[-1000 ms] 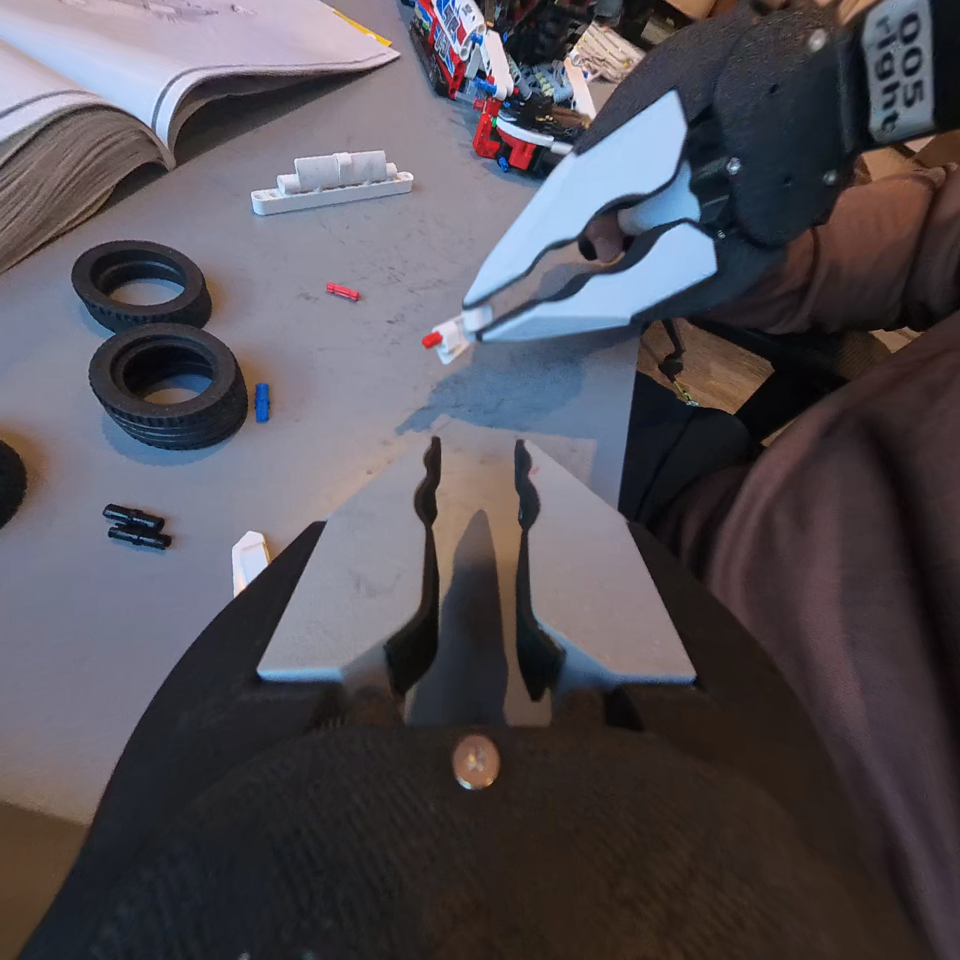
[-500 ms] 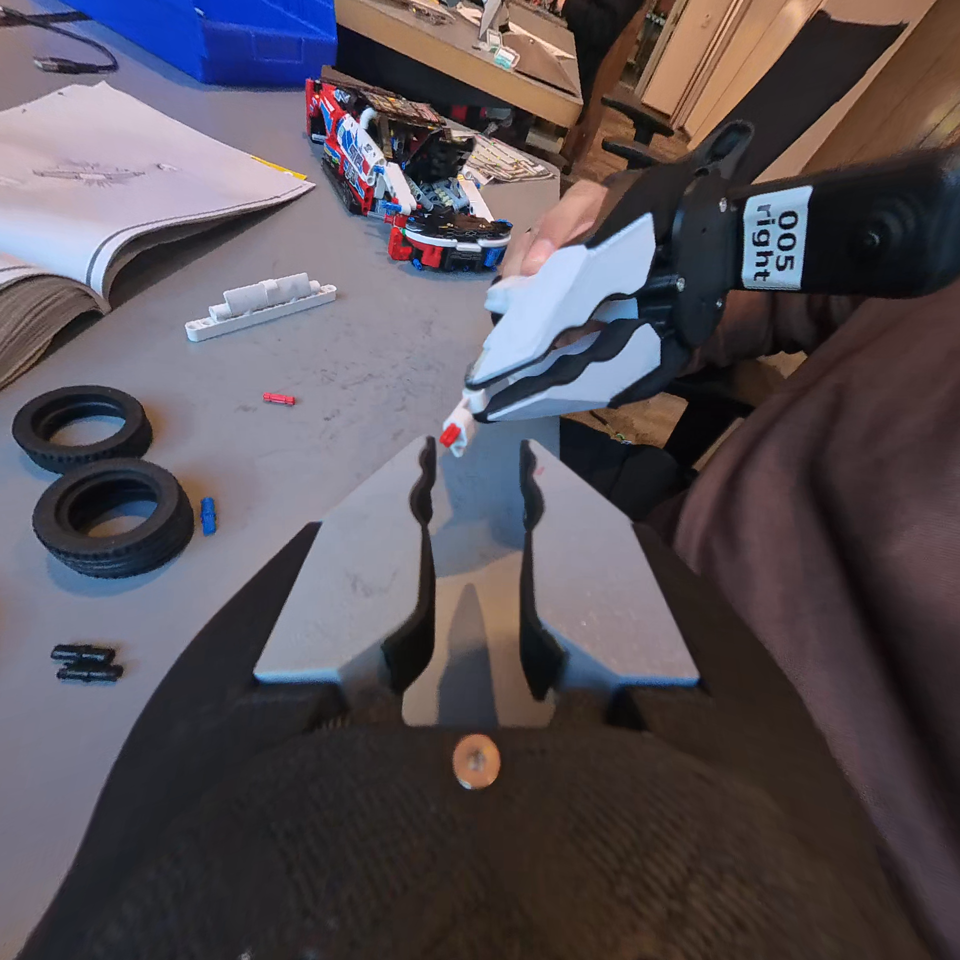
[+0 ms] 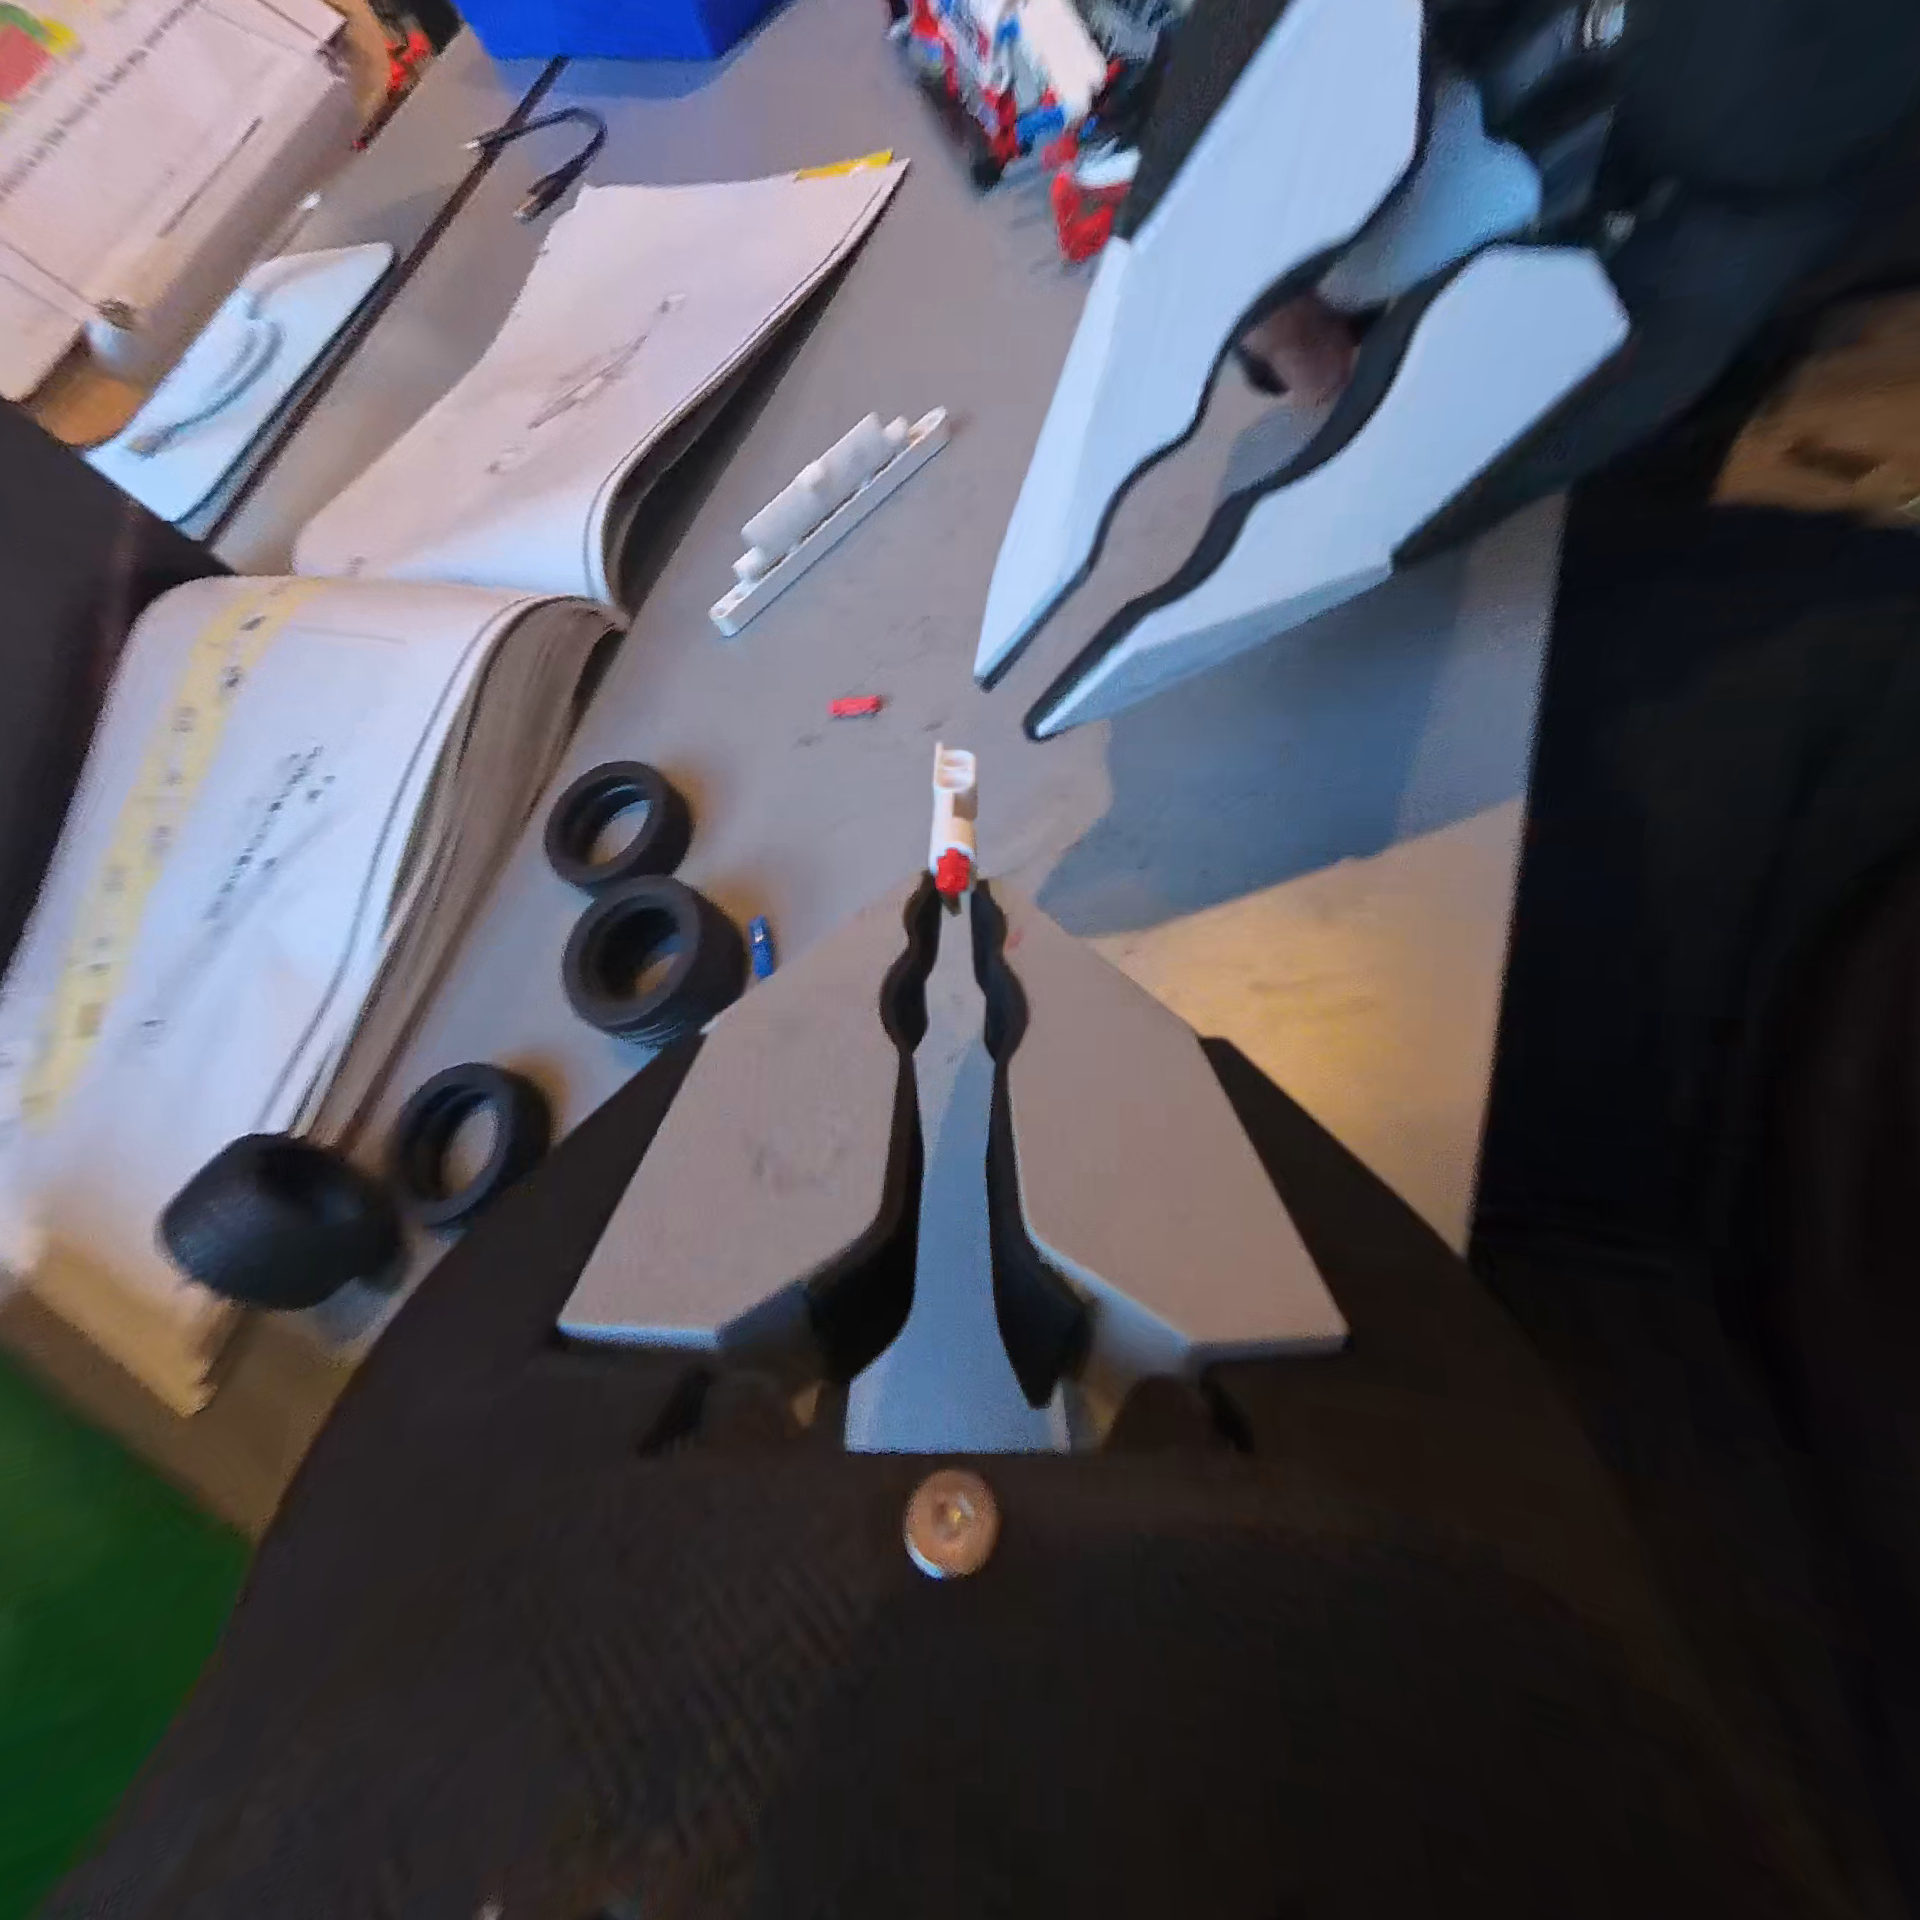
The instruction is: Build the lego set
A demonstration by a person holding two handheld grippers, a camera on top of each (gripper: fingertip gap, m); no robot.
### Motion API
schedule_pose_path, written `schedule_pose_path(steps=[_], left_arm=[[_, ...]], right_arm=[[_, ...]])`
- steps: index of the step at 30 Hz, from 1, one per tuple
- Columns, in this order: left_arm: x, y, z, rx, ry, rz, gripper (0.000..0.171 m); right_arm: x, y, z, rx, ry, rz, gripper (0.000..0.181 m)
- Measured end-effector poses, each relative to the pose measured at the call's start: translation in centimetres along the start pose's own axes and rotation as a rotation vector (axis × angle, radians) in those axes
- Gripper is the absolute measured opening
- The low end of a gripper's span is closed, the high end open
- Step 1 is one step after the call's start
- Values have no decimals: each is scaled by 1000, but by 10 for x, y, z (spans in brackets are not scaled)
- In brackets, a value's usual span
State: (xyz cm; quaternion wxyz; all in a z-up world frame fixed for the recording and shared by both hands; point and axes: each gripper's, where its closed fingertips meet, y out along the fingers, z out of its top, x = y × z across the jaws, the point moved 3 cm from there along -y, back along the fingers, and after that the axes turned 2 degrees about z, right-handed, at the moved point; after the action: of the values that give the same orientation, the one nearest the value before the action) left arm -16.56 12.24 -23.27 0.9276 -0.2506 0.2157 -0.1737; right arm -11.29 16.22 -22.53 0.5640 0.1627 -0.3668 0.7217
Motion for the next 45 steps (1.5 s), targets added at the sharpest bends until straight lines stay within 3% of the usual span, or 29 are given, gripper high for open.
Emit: schedule_pose_path(steps=[7,14,19,23,30,36,39,42,45], left_arm=[[-4,12,-32,-282,411,211,4],[15,16,-33,-335,478,161,5],[18,4,-29,-325,388,128,33],[9,-15,-36,-342,286,181,49],[-21,-58,-41,-80,-119,374,78],[-28,-61,-55,0,-261,364,83],[-32,-64,-53,43,-237,383,83],[-32,-66,-51,68,-194,389,68],[-31,-60,-66,-57,-175,380,55]], right_arm=[[1,12,-32,-124,176,90,14],[-18,19,-32,-186,82,156,14],[-20,18,-33,-197,61,151,14],[-12,15,-35,-194,112,120,14],[5,11,-38,-168,257,80,14],[10,12,-42,-177,296,74,14],[10,12,-43,-182,297,73,14],[11,13,-45,-188,310,80,14],[13,15,-49,-196,342,102,14]])
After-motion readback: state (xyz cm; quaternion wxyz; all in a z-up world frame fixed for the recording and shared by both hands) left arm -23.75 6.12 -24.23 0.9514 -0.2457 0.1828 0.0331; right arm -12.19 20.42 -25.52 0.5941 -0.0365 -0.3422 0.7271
